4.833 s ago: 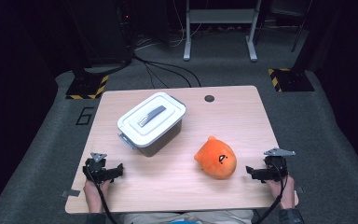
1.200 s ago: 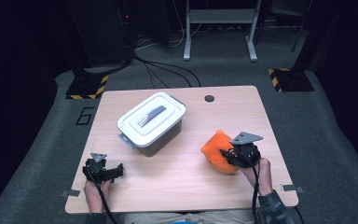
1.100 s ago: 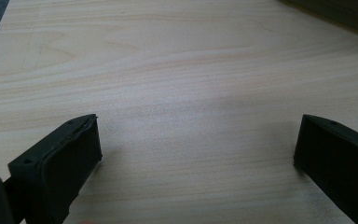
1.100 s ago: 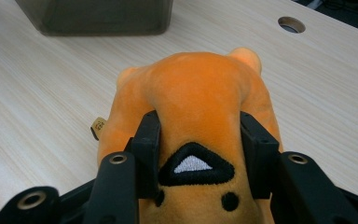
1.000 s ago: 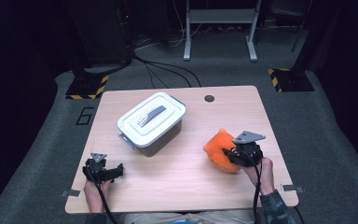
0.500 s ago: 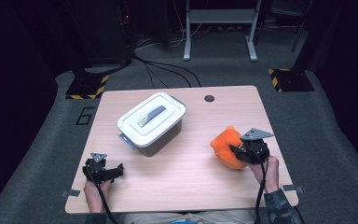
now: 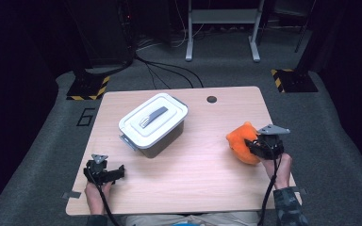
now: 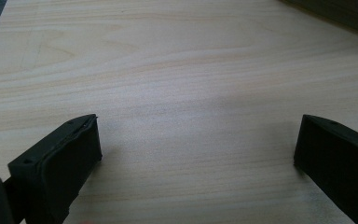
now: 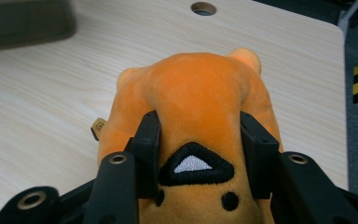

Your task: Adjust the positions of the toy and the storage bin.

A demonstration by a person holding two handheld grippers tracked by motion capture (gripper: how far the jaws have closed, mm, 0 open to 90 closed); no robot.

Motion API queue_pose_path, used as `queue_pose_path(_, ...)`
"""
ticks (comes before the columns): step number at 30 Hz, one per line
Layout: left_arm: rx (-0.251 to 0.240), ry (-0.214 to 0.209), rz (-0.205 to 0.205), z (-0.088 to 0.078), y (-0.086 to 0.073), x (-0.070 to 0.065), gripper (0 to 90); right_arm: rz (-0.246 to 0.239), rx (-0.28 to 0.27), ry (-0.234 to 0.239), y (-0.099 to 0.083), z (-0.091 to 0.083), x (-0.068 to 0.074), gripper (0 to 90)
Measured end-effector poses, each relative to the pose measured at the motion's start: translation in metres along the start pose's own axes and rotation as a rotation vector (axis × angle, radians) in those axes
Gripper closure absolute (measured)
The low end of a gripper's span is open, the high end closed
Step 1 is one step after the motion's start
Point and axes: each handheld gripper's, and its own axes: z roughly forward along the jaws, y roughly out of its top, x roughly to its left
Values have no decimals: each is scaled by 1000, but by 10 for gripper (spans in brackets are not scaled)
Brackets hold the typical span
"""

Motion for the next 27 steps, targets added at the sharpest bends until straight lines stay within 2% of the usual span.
queue_pose_path(15,0,-1,-7,0,0,0,2,62,18,-89,-6,10,-31,566)
queue_pose_path(23,-4,-3,-9,1,0,0,2,103,21,-134,-8,16,-44,555)
queue_pose_path(27,-4,-3,-9,1,0,0,2,108,23,-144,-8,19,-48,548)
